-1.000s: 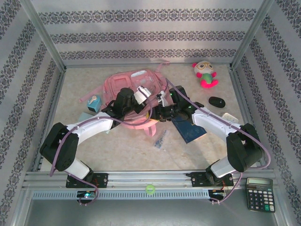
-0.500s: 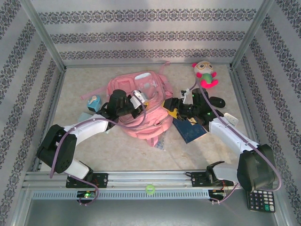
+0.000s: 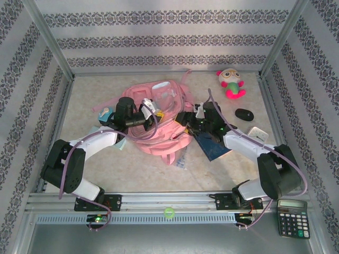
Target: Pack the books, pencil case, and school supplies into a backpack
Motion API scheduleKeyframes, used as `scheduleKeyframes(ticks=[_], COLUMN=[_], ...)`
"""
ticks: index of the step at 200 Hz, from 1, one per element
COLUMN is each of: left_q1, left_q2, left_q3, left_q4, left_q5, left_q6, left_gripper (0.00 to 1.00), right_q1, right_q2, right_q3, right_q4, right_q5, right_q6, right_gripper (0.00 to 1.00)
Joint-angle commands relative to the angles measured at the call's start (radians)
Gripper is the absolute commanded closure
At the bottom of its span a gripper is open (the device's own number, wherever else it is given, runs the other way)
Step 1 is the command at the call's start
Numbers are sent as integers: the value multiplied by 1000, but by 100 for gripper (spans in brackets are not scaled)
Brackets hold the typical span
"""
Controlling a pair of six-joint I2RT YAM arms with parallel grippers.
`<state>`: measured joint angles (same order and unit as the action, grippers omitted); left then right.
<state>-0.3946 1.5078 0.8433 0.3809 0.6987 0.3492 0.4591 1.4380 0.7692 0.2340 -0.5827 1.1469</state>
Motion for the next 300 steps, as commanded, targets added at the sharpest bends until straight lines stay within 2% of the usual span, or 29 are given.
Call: scheduleKeyframes(ticks=[1,12,19,37,59,71,86,102,126,149,183,227,252,278,289,300], left_q1=[-18,-17,-17,-17,-17,-19,-18,-21,-24,-33,-58,-76,-82,-92,-95,-99], left_q2=[0,20,28,24,-52,-114,-208,-311,-431,-477,-406,-263,-225,-208,-205,-210], left_q3=[91,126,155,190,157,133,81,19,-70,-157,-187,-158,-148,-150,-151,-152], left_q4=[93,49,-2,-60,-92,-151,-212,-270,-350,-336,-265,-166,-126,-69,-52,-44], left_q5=[79,3,-41,-165,-232,-253,-277,-289,-211,-134,-95,-130,-132,-140,-129,-123], left_q6=[59,100,133,150,144,137,130,109,114,125,146,152,142,116,105,96], left_gripper=[100,100,100,88,63,51,43,39,38,39,38,39,46,47,53,63], right_q1=[49,77,96,145,197,214,224,235,256,272,283,295,300,303,304,304], right_q2=[26,21,15,-5,-13,-1,21,40,54,63,73,78,82,82,82,79], right_q3=[20,-6,-23,-48,-47,-36,-7,12,29,51,62,73,77,81,81,79], right_q4=[208,271,304,348,383,413,424,436,452,448,448,447,446,447,446,444], right_q5=[146,224,278,432,570,597,592,589,605,603,597,590,587,584,587,594], right_q6=[91,119,140,153,135,123,113,106,104,85,80,68,66,62,60,58], right_gripper=[72,85,90,97,100,100,100,100,100,100,100,100,100,100,100,100])
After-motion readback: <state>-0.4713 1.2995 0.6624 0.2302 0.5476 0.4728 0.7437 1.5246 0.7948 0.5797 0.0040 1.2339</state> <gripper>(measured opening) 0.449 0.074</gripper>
